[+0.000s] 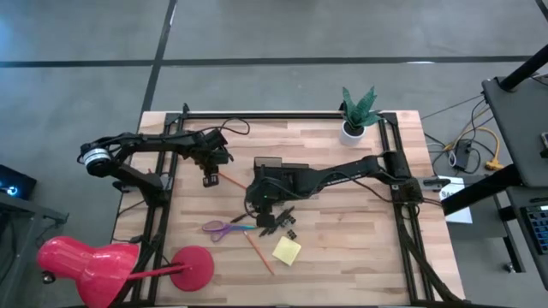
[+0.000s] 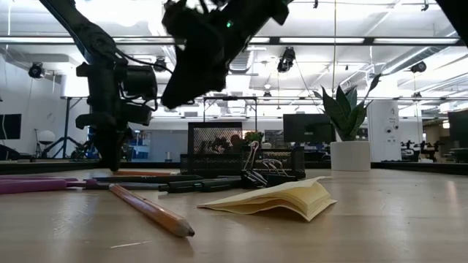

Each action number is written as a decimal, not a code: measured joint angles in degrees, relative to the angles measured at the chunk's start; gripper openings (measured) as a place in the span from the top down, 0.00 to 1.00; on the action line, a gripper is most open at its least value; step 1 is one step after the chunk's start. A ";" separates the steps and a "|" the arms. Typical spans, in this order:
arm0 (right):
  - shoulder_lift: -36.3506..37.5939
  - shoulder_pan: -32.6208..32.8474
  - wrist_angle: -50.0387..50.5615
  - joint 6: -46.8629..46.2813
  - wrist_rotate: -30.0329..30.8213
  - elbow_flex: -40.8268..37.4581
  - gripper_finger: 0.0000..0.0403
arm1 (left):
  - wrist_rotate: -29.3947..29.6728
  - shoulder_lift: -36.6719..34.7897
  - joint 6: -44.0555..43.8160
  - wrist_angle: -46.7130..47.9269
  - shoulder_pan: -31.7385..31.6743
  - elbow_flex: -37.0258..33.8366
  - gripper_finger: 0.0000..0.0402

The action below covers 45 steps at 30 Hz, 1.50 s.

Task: Pick and place office supplies into organizer
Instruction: Put the top pencil into the desk organizer

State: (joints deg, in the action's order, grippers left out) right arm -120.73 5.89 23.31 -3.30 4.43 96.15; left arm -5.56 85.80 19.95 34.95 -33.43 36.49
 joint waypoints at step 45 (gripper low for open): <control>-9.62 -4.86 7.09 5.44 14.21 6.67 0.62 | 0.06 0.00 -0.14 -1.55 -1.57 -0.17 1.00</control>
State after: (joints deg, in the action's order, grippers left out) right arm -130.36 1.02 30.41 2.14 18.64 102.83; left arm -5.51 85.80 19.81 33.40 -35.00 36.32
